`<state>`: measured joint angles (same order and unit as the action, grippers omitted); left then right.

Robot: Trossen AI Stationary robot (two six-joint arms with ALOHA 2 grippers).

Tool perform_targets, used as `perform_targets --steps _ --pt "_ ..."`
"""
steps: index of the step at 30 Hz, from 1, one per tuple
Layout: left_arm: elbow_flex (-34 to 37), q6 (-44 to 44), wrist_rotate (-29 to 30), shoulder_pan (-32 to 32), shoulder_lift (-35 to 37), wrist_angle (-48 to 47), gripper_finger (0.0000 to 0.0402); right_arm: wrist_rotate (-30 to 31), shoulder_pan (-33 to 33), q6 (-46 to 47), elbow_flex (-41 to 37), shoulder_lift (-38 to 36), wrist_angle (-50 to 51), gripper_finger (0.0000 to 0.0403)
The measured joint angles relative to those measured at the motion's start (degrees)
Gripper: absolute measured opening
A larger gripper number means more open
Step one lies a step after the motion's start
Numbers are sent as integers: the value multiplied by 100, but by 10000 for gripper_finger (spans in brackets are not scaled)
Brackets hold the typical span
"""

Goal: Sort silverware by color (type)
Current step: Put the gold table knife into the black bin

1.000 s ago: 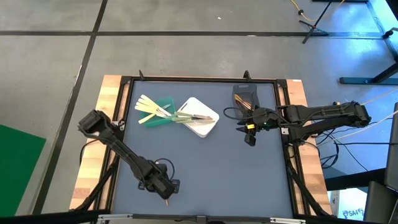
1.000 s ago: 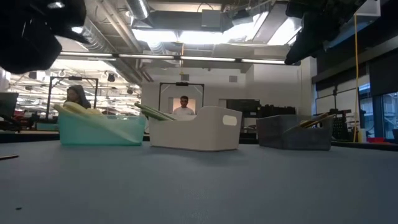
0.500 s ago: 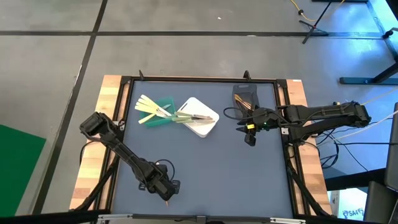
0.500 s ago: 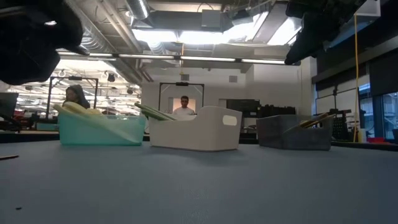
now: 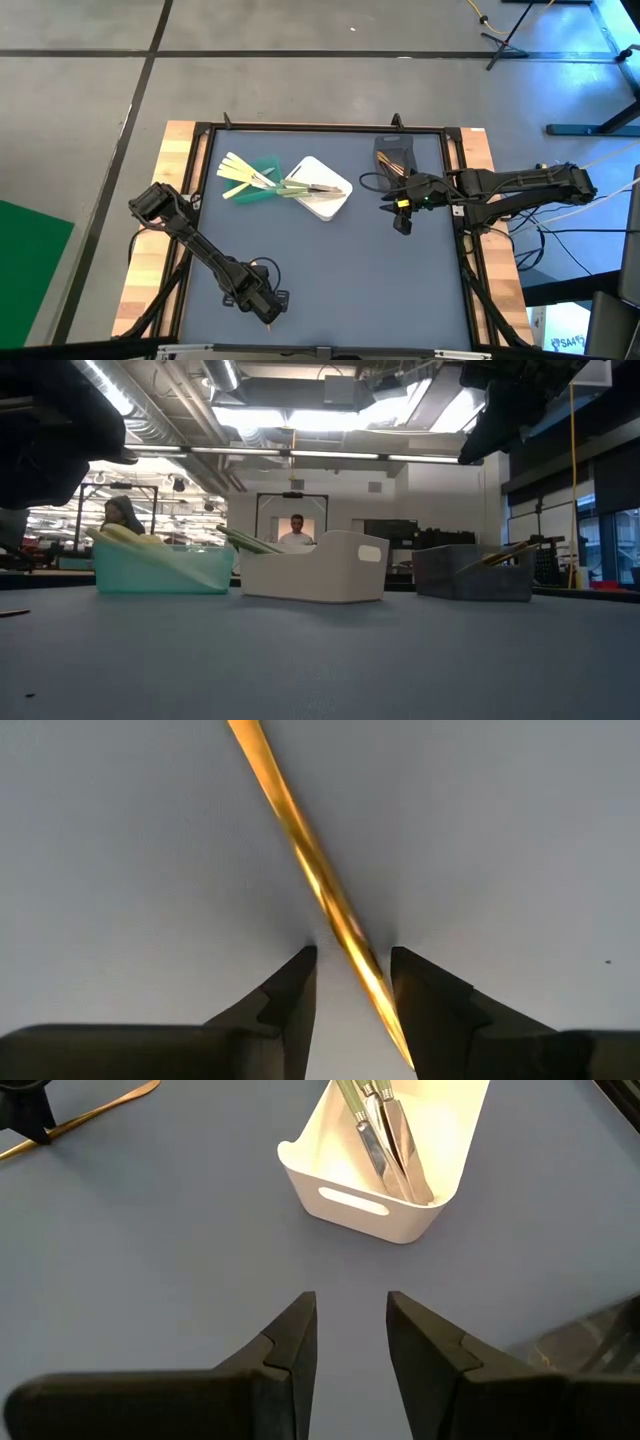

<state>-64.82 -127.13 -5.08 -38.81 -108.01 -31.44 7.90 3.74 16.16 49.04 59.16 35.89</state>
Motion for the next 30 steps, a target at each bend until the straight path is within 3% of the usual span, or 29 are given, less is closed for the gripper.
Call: perform_targets --steps 21,30 --pt "9 -44 11 0 -11 -72 27 -2 -1 0 0 0 4 111" --pt "9 162 214 -7 -11 -85 19 0 1 0 0 0 5 111"
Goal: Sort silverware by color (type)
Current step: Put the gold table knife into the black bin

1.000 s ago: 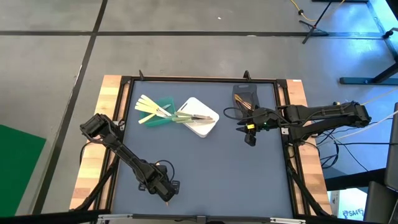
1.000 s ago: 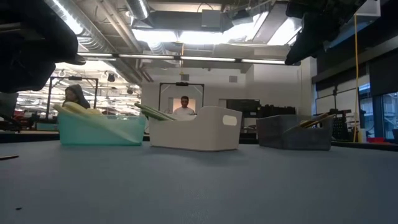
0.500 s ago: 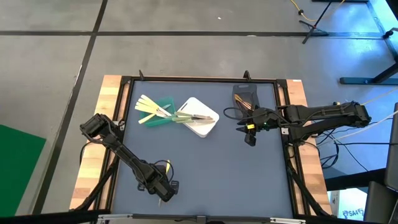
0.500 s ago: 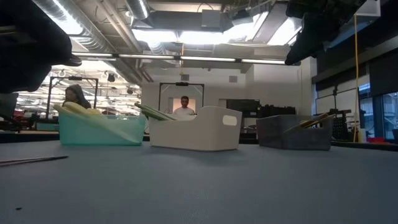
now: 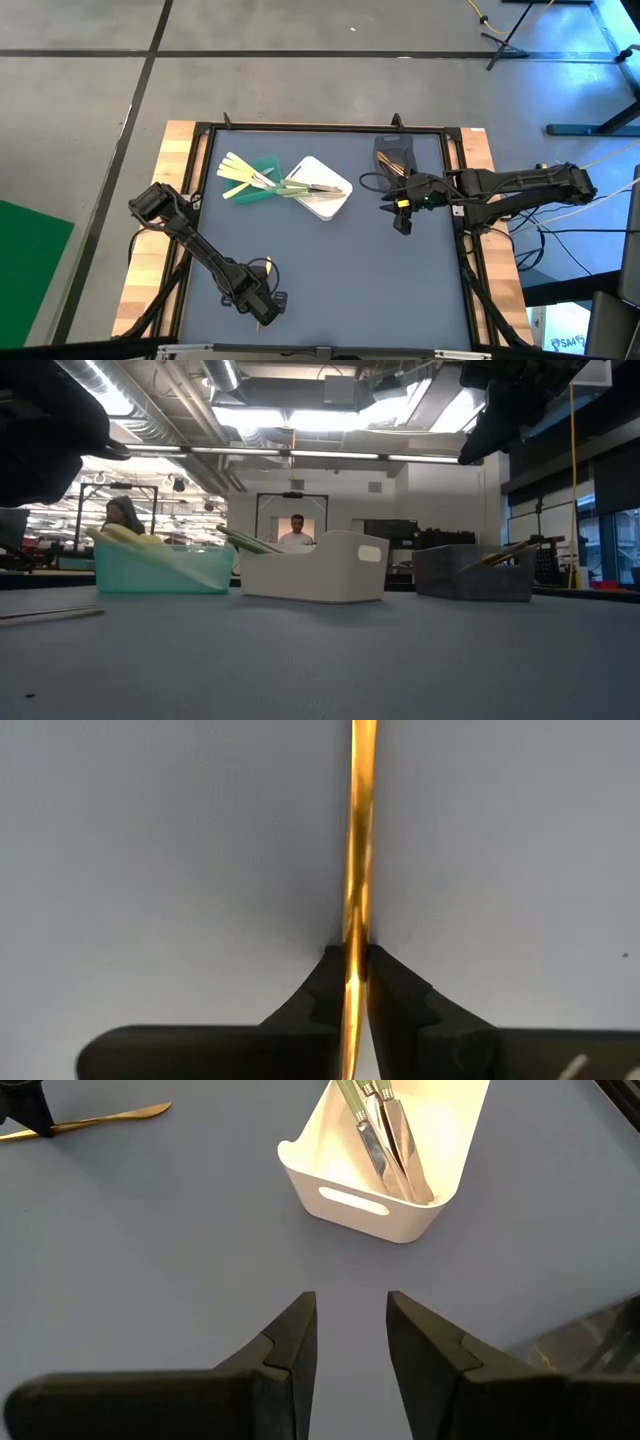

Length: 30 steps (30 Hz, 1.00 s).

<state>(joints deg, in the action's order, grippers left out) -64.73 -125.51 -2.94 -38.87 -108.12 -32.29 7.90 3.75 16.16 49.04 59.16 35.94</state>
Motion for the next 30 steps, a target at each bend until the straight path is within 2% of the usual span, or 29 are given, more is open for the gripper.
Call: perform_targets --steps 15,22,30 --pt "7 166 192 0 48 86 17 -2 0 0 0 0 -2 111" --pt "15 180 1144 35 103 576 16 0 -2 0 0 0 -2 111" --pt "15 762 1718 227 120 1313 16 -2 0 0 0 0 -4 111"
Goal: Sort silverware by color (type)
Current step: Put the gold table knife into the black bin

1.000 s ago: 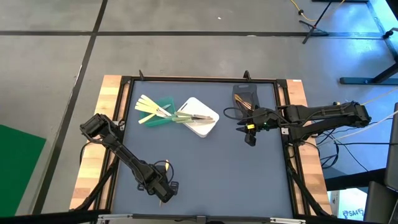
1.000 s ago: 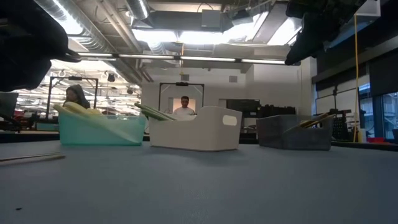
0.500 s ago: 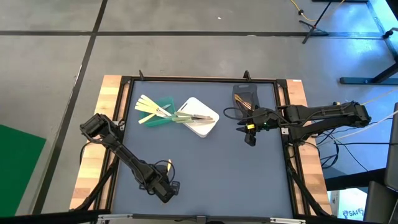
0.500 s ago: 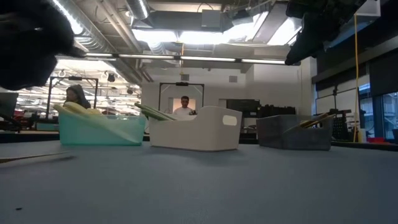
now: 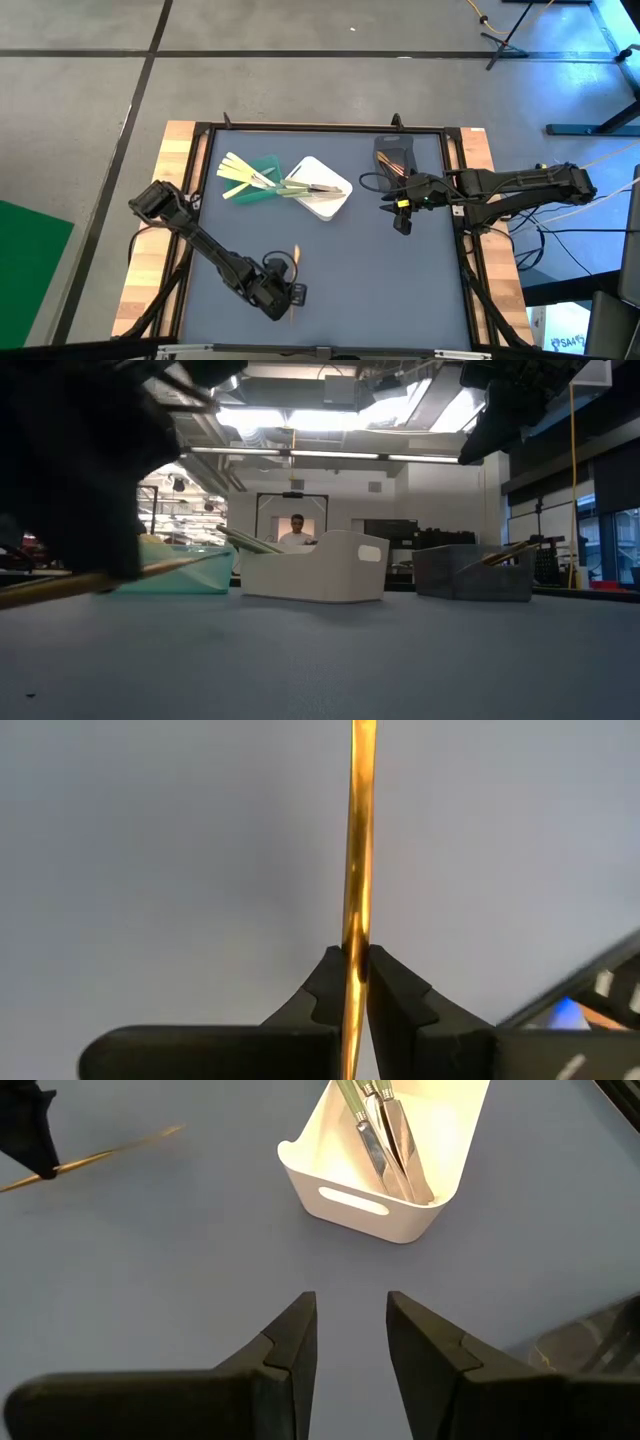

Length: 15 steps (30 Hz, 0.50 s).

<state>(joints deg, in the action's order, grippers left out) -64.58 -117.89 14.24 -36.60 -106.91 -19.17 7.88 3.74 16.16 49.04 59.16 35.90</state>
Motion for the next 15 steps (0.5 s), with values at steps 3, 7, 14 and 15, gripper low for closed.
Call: perform_targets --steps 3,7,14,15 --pt "0 401 172 94 4 248 16 1 0 1 0 0 -7 111" --pt "0 953 610 265 7 562 16 0 -2 31 0 0 -166 111" --pt "-9 2200 1425 685 15 1118 16 0 0 49 0 0 -655 111" --pt "-9 2416 1493 760 15 1211 16 0 0 50 0 0 -714 111"
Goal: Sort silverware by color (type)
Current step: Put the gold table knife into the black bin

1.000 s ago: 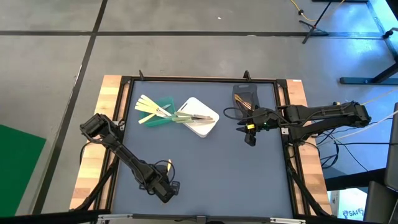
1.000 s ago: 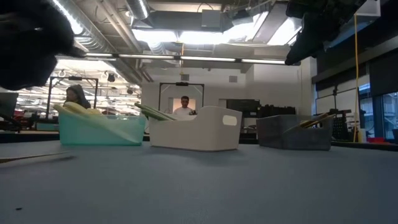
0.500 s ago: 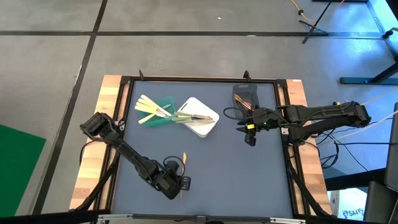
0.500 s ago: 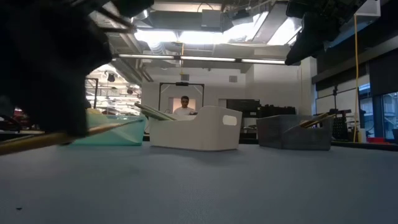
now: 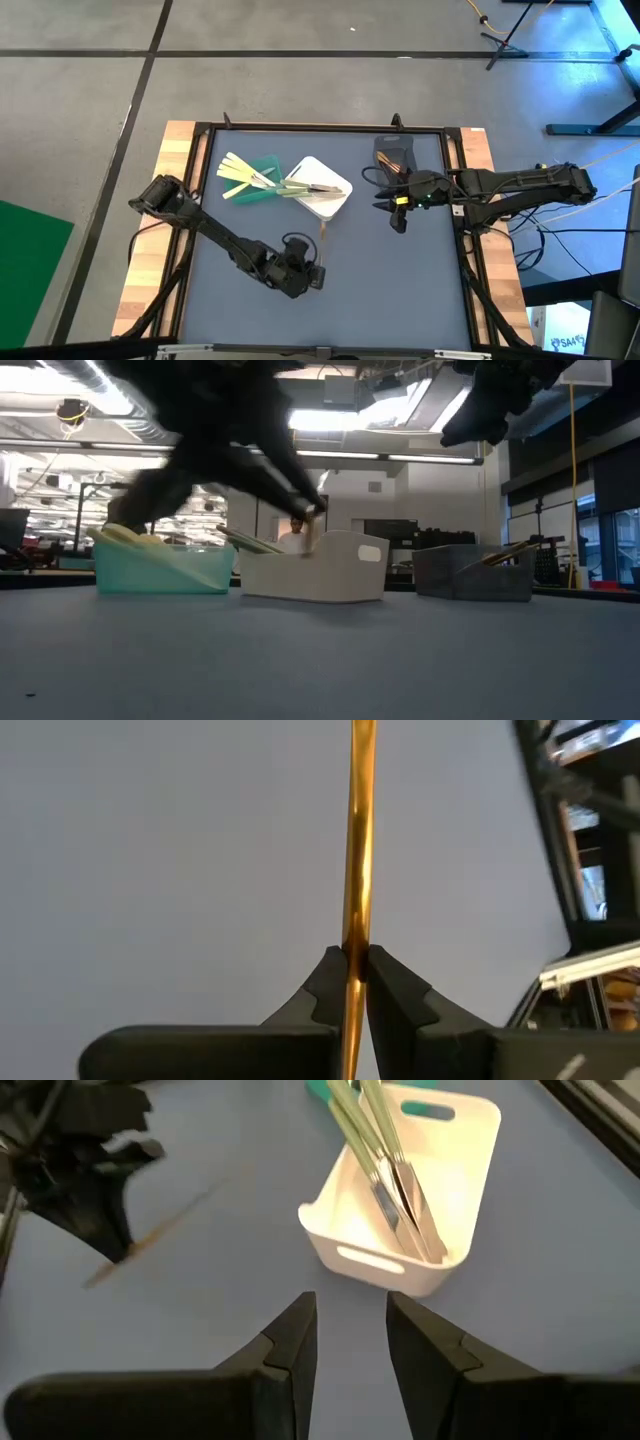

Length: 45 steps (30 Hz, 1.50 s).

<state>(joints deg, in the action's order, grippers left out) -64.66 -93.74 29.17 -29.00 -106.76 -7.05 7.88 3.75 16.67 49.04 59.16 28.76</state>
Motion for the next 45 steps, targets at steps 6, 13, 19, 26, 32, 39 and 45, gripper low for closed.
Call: perform_targets --steps 6,13,19,26,32,39,45 --pt "0 1448 196 501 2 786 16 0 0 1 0 0 -405 111" --pt "-2 2980 384 1150 7 1903 16 -2 0 185 0 0 -623 111" --pt "-2 3720 379 1685 11 2530 16 -4 0 590 0 0 -635 111" --pt "-4 4230 278 2039 11 2998 16 2 0 768 0 201 -1172 111" --pt "-9 4354 273 2092 11 3126 16 269 4 753 0 614 -1649 111" --pt "-9 4441 272 2090 11 3135 16 358 4 752 0 1025 -1883 111" --pt "-9 4444 269 2079 11 3165 16 525 4 750 0 1225 -1892 111"
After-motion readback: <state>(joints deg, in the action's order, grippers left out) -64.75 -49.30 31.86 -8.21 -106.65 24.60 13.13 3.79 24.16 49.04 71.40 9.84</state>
